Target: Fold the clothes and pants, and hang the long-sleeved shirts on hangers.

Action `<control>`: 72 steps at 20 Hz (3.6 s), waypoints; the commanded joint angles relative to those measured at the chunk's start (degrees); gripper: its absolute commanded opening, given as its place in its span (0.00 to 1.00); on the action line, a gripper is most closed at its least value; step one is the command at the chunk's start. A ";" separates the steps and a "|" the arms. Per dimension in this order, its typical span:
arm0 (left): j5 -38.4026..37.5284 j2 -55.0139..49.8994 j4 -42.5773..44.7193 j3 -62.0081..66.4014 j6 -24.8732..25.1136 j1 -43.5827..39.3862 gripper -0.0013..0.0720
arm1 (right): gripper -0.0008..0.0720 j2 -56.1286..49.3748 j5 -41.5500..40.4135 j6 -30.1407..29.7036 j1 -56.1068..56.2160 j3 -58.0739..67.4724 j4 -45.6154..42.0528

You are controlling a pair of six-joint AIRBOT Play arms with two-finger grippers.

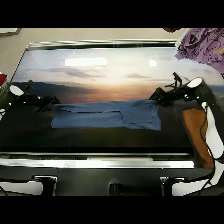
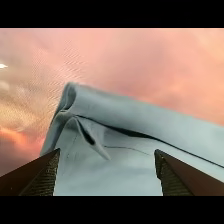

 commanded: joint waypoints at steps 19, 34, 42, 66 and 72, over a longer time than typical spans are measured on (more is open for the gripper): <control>-4.85 9.60 14.14 4.42 -7.87 -0.07 0.94 | 0.87 -11.85 10.93 -14.40 -6.25 -5.16 9.66; 7.58 -2.78 -13.75 4.42 -7.82 -22.38 0.04 | 0.04 10.80 11.69 6.38 -2.25 0.76 -14.43; 19.63 -20.11 -34.58 15.74 -7.82 -45.29 0.04 | 0.04 15.78 20.96 11.74 -2.25 11.28 -24.90; -3.17 -24.61 -7.37 44.37 -24.33 -42.56 0.03 | 0.04 15.76 27.76 20.46 0.04 25.38 -18.64; -22.99 -6.54 11.26 44.37 -17.49 -27.12 0.04 | 0.04 13.90 23.74 31.89 18.32 25.35 -22.95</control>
